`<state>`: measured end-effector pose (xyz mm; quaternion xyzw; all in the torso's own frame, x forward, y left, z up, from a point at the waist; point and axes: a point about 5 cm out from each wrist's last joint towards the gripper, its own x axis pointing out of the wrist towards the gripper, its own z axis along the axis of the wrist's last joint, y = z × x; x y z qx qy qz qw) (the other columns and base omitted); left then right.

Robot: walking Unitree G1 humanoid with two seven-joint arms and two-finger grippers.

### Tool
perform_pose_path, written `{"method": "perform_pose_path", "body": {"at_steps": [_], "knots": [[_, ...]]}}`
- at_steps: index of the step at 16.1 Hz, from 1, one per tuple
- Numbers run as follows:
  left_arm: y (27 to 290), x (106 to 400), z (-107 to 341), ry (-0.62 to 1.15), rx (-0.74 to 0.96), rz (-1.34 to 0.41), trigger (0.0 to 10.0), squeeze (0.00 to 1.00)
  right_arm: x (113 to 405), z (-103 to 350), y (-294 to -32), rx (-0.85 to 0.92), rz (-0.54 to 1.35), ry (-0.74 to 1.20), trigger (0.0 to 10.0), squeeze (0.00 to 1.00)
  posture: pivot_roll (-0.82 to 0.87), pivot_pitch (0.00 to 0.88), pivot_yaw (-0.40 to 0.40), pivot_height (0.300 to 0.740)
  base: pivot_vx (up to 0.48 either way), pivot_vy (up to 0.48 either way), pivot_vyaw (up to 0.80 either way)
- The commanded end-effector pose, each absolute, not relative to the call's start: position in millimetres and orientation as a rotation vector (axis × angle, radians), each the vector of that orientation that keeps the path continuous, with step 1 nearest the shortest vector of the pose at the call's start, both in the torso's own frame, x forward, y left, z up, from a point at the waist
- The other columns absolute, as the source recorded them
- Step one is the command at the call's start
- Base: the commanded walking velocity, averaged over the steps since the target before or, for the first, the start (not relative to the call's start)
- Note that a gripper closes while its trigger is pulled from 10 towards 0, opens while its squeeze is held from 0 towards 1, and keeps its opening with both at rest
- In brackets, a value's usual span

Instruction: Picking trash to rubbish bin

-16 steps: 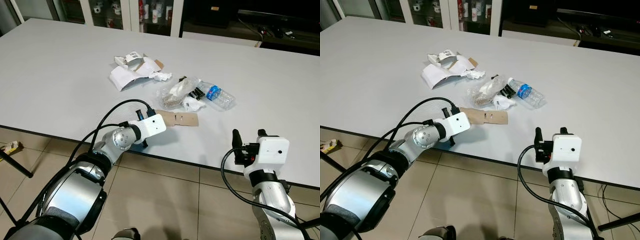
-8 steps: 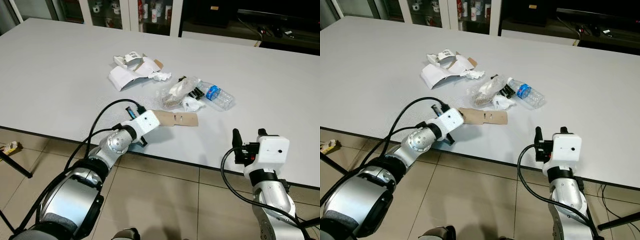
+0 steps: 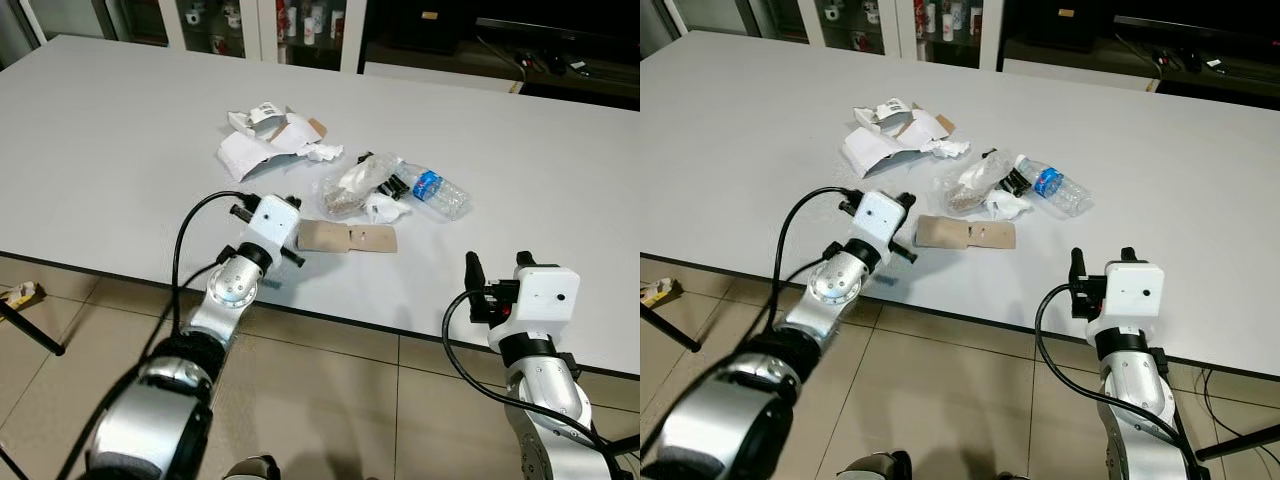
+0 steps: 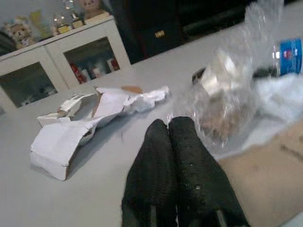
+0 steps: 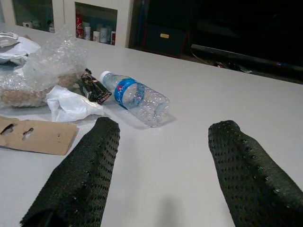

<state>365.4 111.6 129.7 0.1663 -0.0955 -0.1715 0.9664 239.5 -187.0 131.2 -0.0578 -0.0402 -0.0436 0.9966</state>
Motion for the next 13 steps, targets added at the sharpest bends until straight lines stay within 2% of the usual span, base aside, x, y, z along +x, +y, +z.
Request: {"method": "perform_pose_path", "body": {"at_steps": [1,10,13], "knots": [[110.9,365.7,134.7,-0.214,0.289,-0.329,10.0,1.0,239.4,131.3,-191.0,-0.122,-0.1,-0.081,10.0,0.0,0.13,0.067,-0.035,0.74,0.0,0.0,0.0],[82.4,353.3,138.5,-0.247,0.263,-0.368,10.0,1.0,243.2,141.9,-196.6,-0.14,-0.152,-0.125,10.0,0.0,0.13,0.053,-0.044,0.74,0.0,0.0,0.0],[77.7,351.1,140.4,-0.239,0.26,-0.382,10.0,1.0,242.7,144.5,-201.0,-0.149,-0.183,-0.138,10.0,0.0,0.13,0.045,-0.045,0.74,0.0,0.0,0.8]]}}
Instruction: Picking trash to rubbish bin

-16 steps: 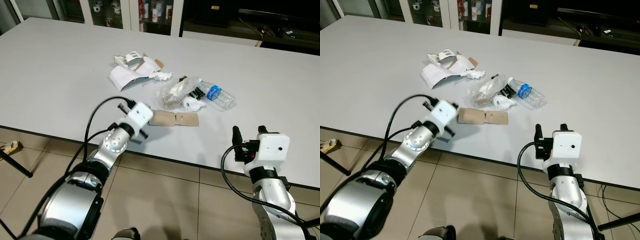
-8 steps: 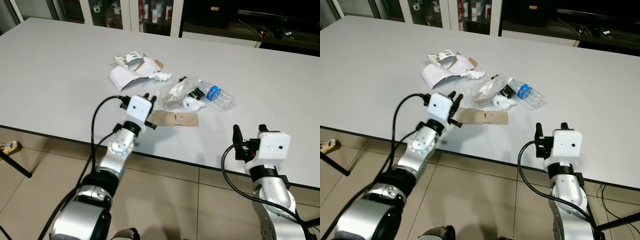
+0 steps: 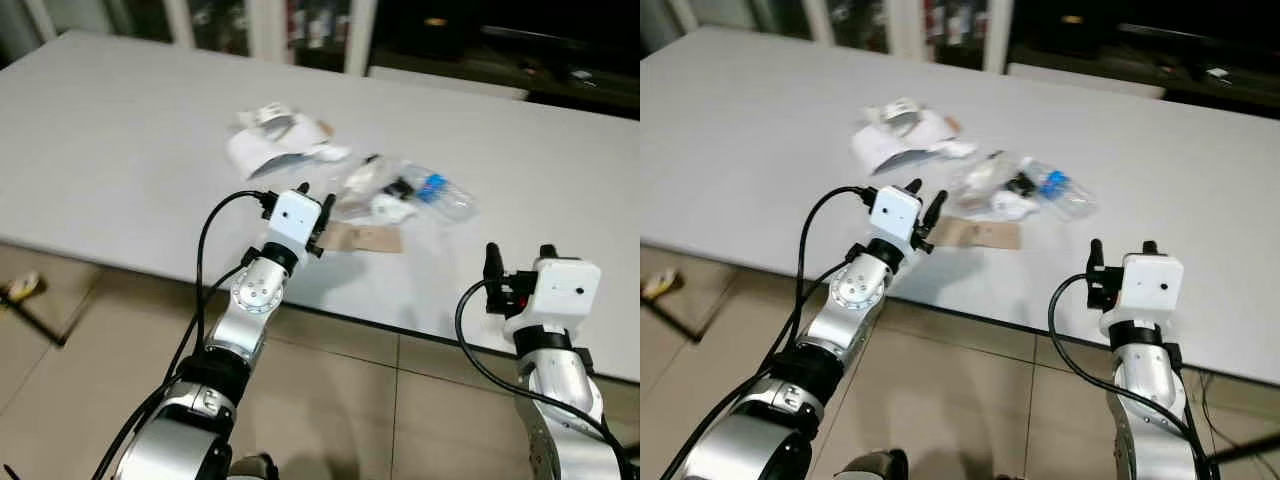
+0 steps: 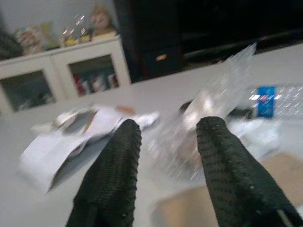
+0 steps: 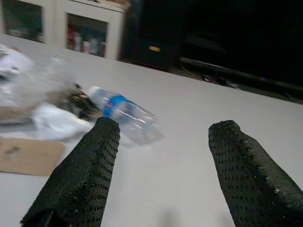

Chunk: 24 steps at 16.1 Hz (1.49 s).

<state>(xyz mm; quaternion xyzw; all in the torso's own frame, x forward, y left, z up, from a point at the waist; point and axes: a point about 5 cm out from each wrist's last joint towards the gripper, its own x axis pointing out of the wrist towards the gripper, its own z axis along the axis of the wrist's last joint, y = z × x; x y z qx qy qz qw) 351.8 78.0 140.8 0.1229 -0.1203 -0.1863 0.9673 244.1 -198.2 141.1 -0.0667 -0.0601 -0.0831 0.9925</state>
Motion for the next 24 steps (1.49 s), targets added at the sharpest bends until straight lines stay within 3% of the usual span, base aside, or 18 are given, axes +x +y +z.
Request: {"method": "perform_pose_path", "body": {"at_steps": [1,7,8,9,14,22,24], "knots": [[76.8,349.4,139.5,-0.23,0.26,-0.385,10.0,1.0,242.5,144.5,-201.5,-0.149,-0.187,-0.137,10.0,0.0,0.13,0.045,-0.045,0.74,0.0,0.0,0.8],[75.6,349.9,135.5,-0.173,0.241,-0.356,10.0,1.0,242.5,144.1,-202.5,-0.139,-0.2,-0.137,10.0,0.0,0.13,0.038,-0.041,0.74,0.0,0.0,0.53],[73.0,350.4,135.7,-0.15,0.213,-0.384,10.0,0.75,242.5,144.1,-202.4,-0.136,-0.2,-0.138,10.0,0.0,0.13,0.038,-0.041,0.74,0.0,0.0,0.0],[71.1,350.2,136.9,-0.148,0.194,-0.408,10.0,0.0,242.4,144.1,-202.4,-0.135,-0.2,-0.138,10.0,0.0,0.13,0.038,-0.041,0.74,0.0,0.0,0.0],[67.1,351.7,143.3,-0.149,0.173,-0.456,10.0,0.0,242.5,143.6,-203.3,-0.125,-0.218,-0.129,10.0,0.0,0.12,0.039,-0.04,0.74,0.1,0.322,-0.09],[69.3,352.3,140.6,-0.114,0.177,-0.479,10.0,0.0,244.0,142.8,-202.9,-0.119,-0.224,-0.129,10.0,0.0,0.12,0.036,-0.033,0.74,0.298,0.372,-0.77],[70.1,352.6,140.3,-0.108,0.173,-0.478,10.0,0.0,243.9,142.4,-202.4,-0.118,-0.224,-0.13,10.0,0.0,0.12,0.036,-0.031,0.74,0.292,0.382,0.0]]}}
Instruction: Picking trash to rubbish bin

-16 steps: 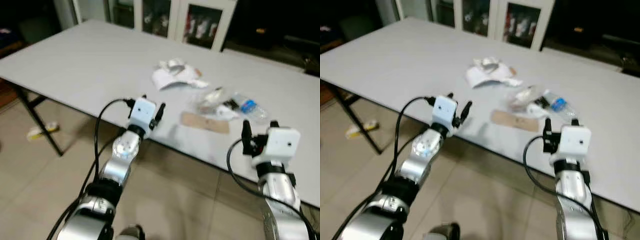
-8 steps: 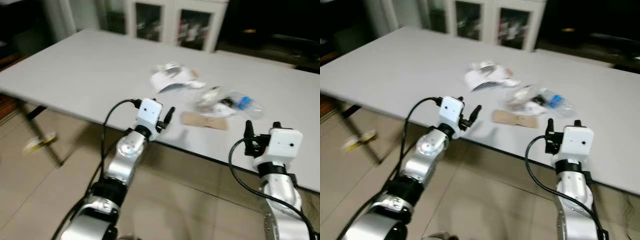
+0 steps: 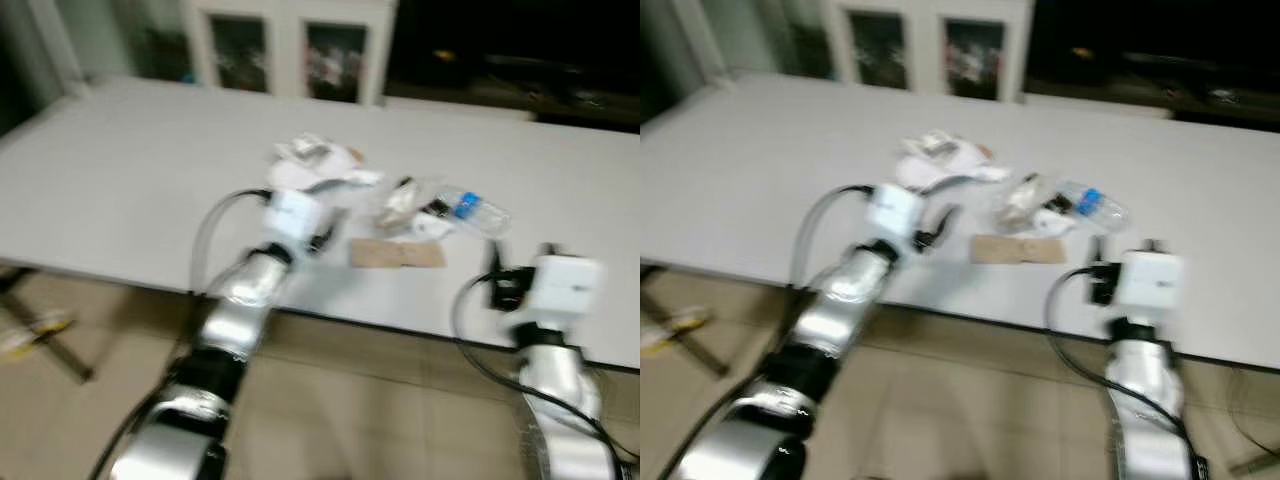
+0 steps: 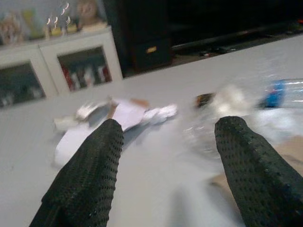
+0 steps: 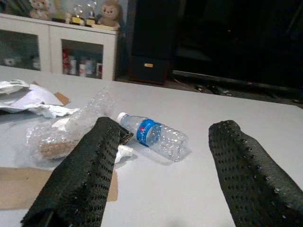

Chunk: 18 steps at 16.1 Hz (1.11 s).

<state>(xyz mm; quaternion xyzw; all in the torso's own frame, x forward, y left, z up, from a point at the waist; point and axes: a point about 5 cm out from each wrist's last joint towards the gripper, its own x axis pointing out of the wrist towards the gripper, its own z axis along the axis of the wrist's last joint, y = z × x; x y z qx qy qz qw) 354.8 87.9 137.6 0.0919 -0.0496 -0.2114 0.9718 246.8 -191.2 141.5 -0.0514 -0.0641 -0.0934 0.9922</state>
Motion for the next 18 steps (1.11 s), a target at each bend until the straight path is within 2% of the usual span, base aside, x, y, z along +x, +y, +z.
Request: {"method": "perform_pose_path", "body": {"at_steps": [1,12,18], "knots": [[70.1,352.8,139.7,-0.104,0.176,-0.478,10.0,0.0,243.8,142.5,-202.2,-0.118,-0.224,-0.132,10.0,0.0,0.12,0.035,-0.03,0.74,0.289,0.386,0.0],[70.3,354.5,136.6,-0.071,0.217,-0.47,10.0,0.0,246.1,144.4,-199.8,-0.119,-0.226,-0.143,10.0,0.0,0.13,0.035,-0.025,0.74,0.0,0.472,0.0],[65.1,352.8,142.3,-0.101,0.199,-0.537,10.0,0.0,249.6,151.4,-197.3,-0.125,-0.245,-0.153,10.0,0.0,0.13,0.043,-0.019,0.74,0.0,0.0,0.0]]}}
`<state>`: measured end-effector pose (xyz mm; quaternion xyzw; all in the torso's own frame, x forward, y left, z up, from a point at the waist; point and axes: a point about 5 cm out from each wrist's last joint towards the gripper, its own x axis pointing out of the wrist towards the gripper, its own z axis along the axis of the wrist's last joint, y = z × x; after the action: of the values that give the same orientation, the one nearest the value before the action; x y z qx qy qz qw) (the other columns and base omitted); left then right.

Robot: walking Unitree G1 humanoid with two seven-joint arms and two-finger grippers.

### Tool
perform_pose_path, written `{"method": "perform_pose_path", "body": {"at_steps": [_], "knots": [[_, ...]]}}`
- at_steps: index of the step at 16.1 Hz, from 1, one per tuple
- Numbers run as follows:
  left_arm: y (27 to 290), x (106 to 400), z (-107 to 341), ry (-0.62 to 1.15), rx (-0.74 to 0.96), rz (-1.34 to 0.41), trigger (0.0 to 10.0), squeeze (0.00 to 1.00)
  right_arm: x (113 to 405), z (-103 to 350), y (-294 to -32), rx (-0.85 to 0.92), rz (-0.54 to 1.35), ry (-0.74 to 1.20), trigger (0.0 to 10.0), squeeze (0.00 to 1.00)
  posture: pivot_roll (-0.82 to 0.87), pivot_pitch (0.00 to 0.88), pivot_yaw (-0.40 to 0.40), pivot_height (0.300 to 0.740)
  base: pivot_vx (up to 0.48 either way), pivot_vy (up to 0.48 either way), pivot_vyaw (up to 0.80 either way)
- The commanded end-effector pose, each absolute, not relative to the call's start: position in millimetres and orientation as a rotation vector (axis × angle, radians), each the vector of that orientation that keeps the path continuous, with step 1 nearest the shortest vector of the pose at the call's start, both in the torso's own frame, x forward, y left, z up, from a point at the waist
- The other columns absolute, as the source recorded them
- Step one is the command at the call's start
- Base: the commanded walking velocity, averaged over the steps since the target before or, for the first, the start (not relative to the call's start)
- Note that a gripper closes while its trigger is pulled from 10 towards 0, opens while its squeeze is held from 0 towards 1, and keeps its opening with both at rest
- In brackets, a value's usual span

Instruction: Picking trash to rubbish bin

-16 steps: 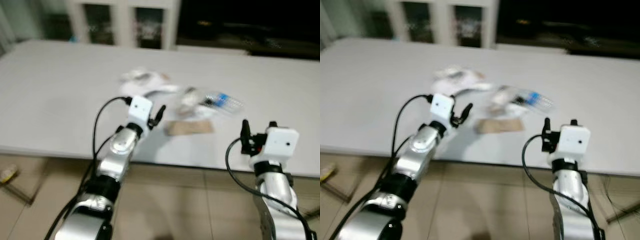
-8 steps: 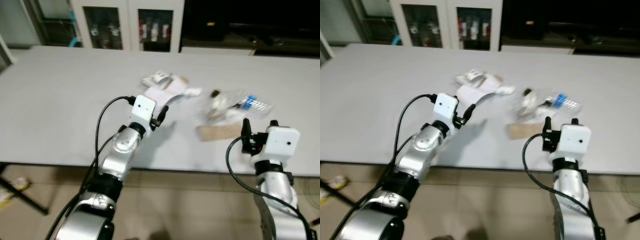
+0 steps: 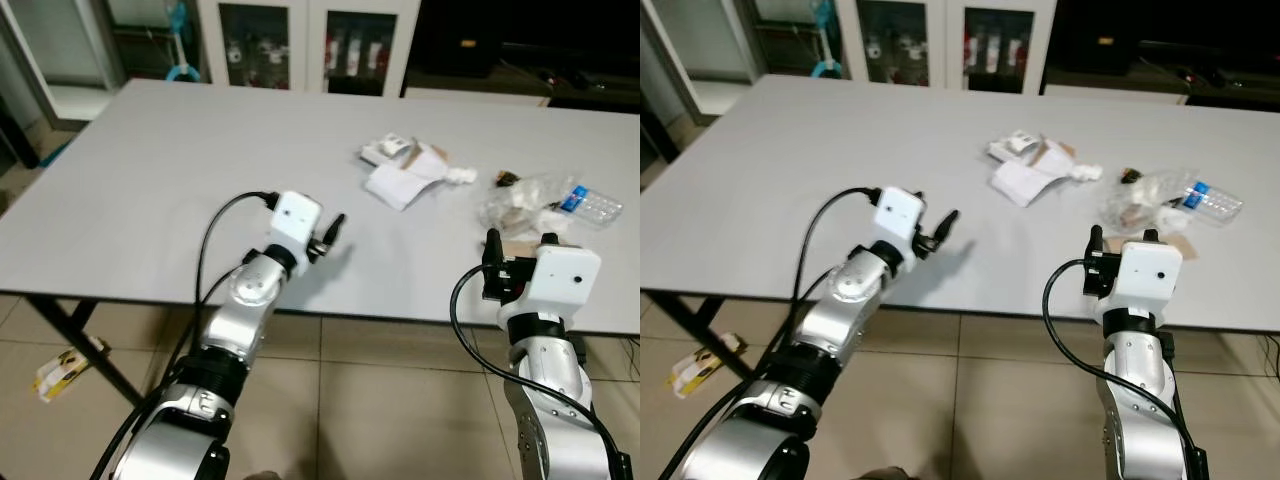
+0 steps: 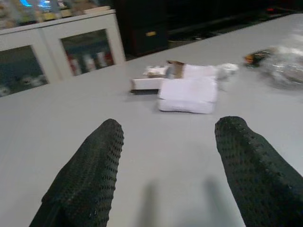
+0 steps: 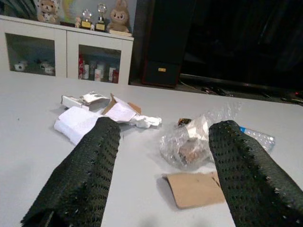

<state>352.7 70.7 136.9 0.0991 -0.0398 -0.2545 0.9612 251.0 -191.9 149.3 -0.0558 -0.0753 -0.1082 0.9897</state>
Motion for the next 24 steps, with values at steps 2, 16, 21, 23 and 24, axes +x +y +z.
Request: {"method": "perform_pose_path", "body": {"at_steps": [2,16,21,23,24], "knots": [[62.1,353.7,145.7,-0.107,0.184,-0.573,10.0,0.0,250.7,153.4,-195.3,-0.126,-0.254,-0.153,10.0,0.0,0.13,0.045,-0.016,0.74,0.397,0.0,0.0],[60.2,350.1,140.5,-0.08,0.186,-0.623,10.0,0.0,255.9,153.2,-193.8,-0.195,-0.316,-0.114,10.0,0.0,0.14,0.057,-0.012,0.74,0.411,0.0,0.0],[62.2,348.0,137.8,-0.069,0.19,-0.631,10.0,0.0,257.2,149.8,-203.6,-0.19,-0.418,-0.06,10.0,0.0,0.14,0.066,-0.007,0.74,0.0,0.0,0.0],[64.0,347.5,138.4,-0.069,0.191,-0.632,10.0,0.0,258.3,149.4,-205.9,-0.157,-0.445,-0.049,10.0,0.0,0.15,0.081,-0.005,0.74,0.0,0.0,0.0],[65.2,347.4,139.0,-0.07,0.192,-0.631,10.0,0.0,259.3,149.0,-207.9,-0.153,-0.458,-0.043,10.0,0.0,0.15,0.087,-0.004,0.74,0.0,0.0,0.0]]}}
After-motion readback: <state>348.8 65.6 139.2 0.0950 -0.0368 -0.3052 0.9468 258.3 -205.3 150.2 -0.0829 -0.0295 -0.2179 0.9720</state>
